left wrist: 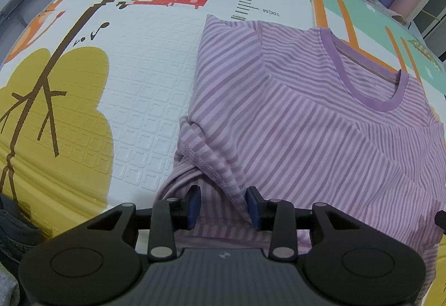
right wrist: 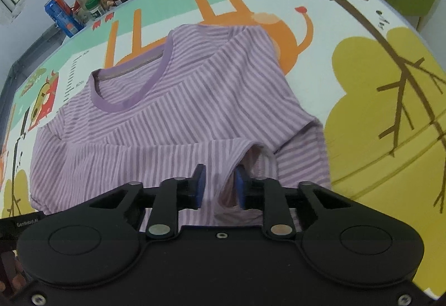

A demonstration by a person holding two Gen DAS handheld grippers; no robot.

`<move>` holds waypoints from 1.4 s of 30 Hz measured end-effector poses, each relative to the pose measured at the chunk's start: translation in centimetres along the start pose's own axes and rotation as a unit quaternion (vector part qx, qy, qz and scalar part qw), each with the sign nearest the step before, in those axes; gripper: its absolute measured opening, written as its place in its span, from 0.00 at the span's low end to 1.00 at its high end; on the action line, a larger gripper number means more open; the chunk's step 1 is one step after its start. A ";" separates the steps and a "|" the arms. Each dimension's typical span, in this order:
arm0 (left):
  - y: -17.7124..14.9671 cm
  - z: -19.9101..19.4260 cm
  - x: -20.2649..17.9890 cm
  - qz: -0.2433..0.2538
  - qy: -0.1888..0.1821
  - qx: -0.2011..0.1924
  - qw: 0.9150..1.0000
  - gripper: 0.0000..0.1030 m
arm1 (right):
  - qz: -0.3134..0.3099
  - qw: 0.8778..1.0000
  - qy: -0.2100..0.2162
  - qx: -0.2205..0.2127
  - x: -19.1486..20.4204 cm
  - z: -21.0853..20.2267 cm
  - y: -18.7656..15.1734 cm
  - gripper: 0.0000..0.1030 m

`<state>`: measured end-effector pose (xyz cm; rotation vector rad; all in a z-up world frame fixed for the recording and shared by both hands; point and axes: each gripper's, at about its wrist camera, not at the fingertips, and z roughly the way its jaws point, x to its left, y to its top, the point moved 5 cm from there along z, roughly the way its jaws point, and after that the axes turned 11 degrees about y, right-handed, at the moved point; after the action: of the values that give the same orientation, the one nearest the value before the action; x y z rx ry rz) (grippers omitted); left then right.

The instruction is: Fold clothes

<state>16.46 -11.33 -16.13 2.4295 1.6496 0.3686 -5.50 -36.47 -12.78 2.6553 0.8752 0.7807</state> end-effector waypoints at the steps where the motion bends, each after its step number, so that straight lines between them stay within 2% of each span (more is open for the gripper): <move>1: 0.0 0.0 0.0 0.000 0.000 0.000 1.000 0.38 | 0.003 1.000 0.004 0.001 0.0 0.1 0.0 0.10; 5: 0.0 0.0 0.1 0.000 -0.002 0.000 1.000 0.39 | 0.000 1.000 0.004 -0.007 0.1 -0.1 0.1 0.03; 8: 0.0 -0.1 0.1 -0.003 -0.002 0.000 1.000 0.39 | -0.007 1.000 0.001 -0.019 0.2 -0.9 0.4 0.02; 19: 0.0 -0.3 0.9 -0.051 -0.005 0.007 0.999 0.39 | -0.042 0.995 0.024 -0.089 2.4 -5.3 3.1 0.02; 27: -0.3 -0.4 1.2 -0.079 -0.010 0.014 0.997 0.44 | -0.079 0.988 0.045 -0.125 4.6 -7.1 5.7 0.02; 33: -0.4 -0.3 1.1 -0.092 -0.008 0.019 0.996 0.43 | -0.135 0.975 0.049 -0.169 6.9 -8.7 8.2 0.00; 38: -0.5 -0.3 0.9 -0.085 -0.003 0.019 0.996 0.43 | -0.156 0.977 0.045 -0.138 7.7 -7.8 9.3 0.00; 42: -0.3 -0.6 1.0 -0.081 0.002 0.015 0.997 0.43 | -0.144 0.984 0.025 -0.103 6.5 -5.8 8.1 0.08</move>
<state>16.34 -10.31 -15.58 2.2953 1.8508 0.3264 -0.41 -38.55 -2.26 2.2739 1.0948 0.8194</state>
